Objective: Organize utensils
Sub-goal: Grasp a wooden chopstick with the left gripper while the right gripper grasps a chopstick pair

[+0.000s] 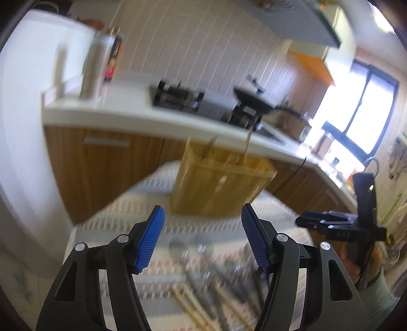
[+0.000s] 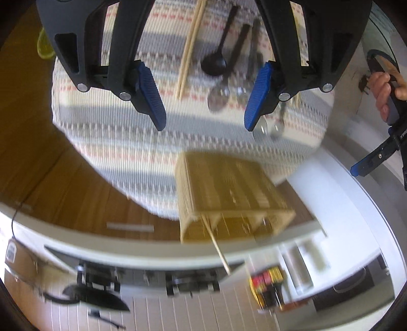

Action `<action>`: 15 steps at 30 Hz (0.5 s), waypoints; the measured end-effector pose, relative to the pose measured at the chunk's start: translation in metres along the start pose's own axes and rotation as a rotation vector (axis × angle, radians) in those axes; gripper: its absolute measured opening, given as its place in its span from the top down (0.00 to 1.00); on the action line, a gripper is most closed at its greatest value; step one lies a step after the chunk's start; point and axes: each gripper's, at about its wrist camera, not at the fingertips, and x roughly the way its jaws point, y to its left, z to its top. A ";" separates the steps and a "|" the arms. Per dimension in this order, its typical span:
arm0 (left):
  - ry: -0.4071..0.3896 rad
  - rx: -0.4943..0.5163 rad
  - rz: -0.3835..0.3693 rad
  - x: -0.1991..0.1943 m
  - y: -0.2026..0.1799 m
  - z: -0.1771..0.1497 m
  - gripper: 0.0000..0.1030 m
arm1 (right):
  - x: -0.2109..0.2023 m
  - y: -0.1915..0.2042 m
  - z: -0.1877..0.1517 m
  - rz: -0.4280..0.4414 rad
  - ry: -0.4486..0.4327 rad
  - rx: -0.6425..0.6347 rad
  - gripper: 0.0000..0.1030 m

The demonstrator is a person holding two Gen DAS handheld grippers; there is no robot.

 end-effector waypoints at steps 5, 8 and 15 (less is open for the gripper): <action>0.212 -0.048 0.050 0.028 0.016 -0.037 0.42 | 0.024 -0.003 -0.019 -0.017 0.145 0.012 0.48; 0.314 -0.050 0.079 0.046 0.022 -0.060 0.46 | 0.043 -0.008 -0.029 -0.008 0.234 0.034 0.59; 0.485 -0.080 0.106 0.077 0.033 -0.096 0.60 | 0.071 -0.022 -0.041 0.011 0.339 0.095 0.68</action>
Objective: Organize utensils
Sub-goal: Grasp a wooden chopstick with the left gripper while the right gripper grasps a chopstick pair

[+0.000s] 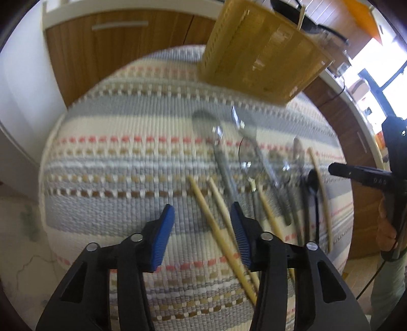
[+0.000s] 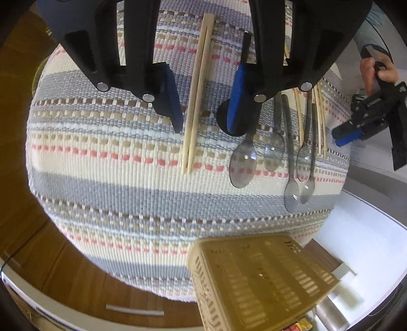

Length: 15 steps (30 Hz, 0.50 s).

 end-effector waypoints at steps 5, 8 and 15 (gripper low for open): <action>0.005 0.031 0.056 0.007 -0.004 -0.004 0.65 | 0.005 -0.001 -0.001 -0.004 0.015 0.004 0.70; 0.007 0.071 0.114 0.008 -0.015 -0.006 0.64 | 0.008 0.000 0.001 -0.024 0.016 0.007 0.70; 0.011 0.228 0.265 0.016 -0.047 -0.015 0.71 | 0.024 0.008 0.006 -0.056 0.044 -0.022 0.70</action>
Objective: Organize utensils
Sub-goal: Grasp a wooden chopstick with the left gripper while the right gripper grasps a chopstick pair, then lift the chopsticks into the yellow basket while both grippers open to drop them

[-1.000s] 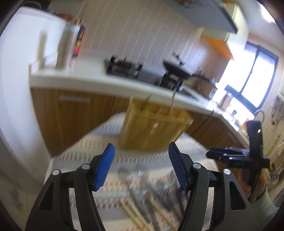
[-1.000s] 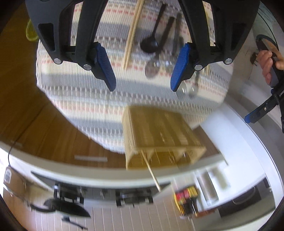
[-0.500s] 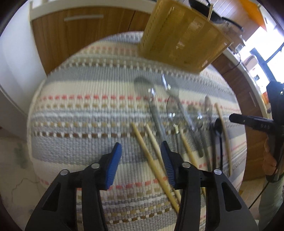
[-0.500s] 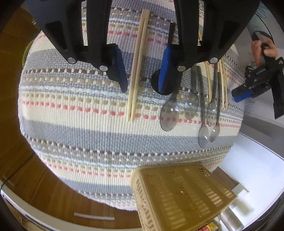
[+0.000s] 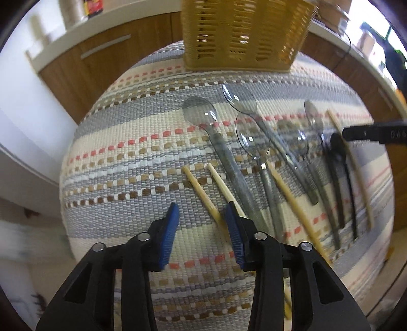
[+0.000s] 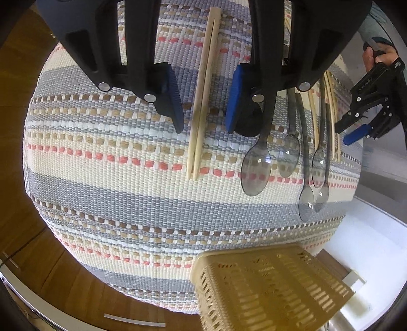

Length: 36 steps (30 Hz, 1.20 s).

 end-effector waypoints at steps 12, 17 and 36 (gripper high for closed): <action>-0.005 0.101 -0.033 0.000 0.008 0.004 0.96 | 0.018 0.035 -0.005 -0.117 0.063 -0.112 0.88; 0.027 0.082 -0.025 0.000 0.009 0.006 0.78 | 0.018 0.039 -0.006 -0.103 0.054 -0.117 0.89; -0.385 0.022 -0.139 -0.107 -0.004 0.027 0.97 | -0.104 0.023 -0.037 -0.018 -0.373 -0.248 0.90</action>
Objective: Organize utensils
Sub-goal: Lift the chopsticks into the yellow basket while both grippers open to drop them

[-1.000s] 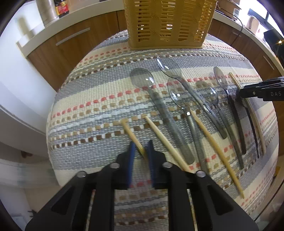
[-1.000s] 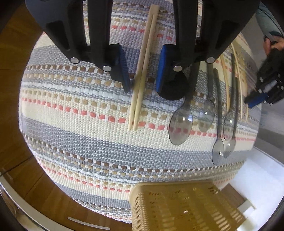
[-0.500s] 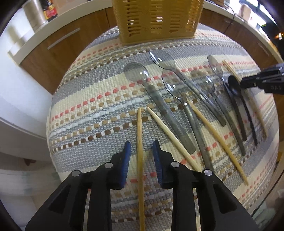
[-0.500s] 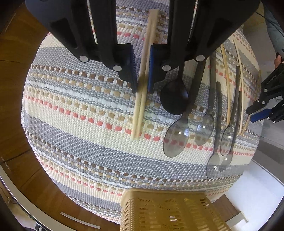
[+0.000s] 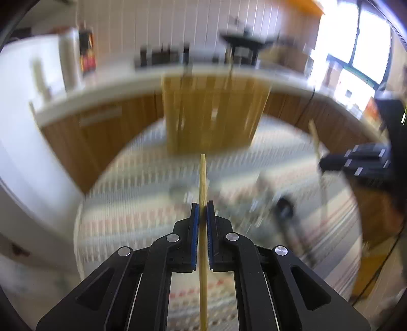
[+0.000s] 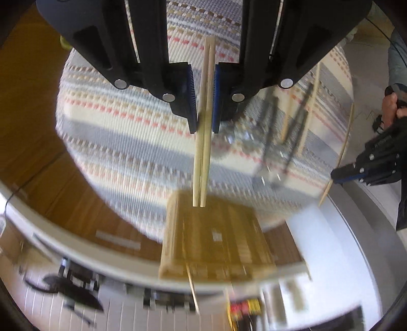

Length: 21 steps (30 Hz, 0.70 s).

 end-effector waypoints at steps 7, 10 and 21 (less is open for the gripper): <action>-0.315 -0.020 -0.045 -0.055 -0.011 0.058 0.97 | -0.042 0.004 0.043 0.048 -0.228 0.030 0.91; -0.426 -0.045 -0.059 -0.065 -0.010 0.087 0.96 | -0.056 0.003 0.069 0.075 -0.323 0.053 0.91; -0.701 -0.120 -0.099 -0.040 0.017 0.157 0.96 | -0.062 -0.021 0.158 0.106 -0.458 0.125 0.91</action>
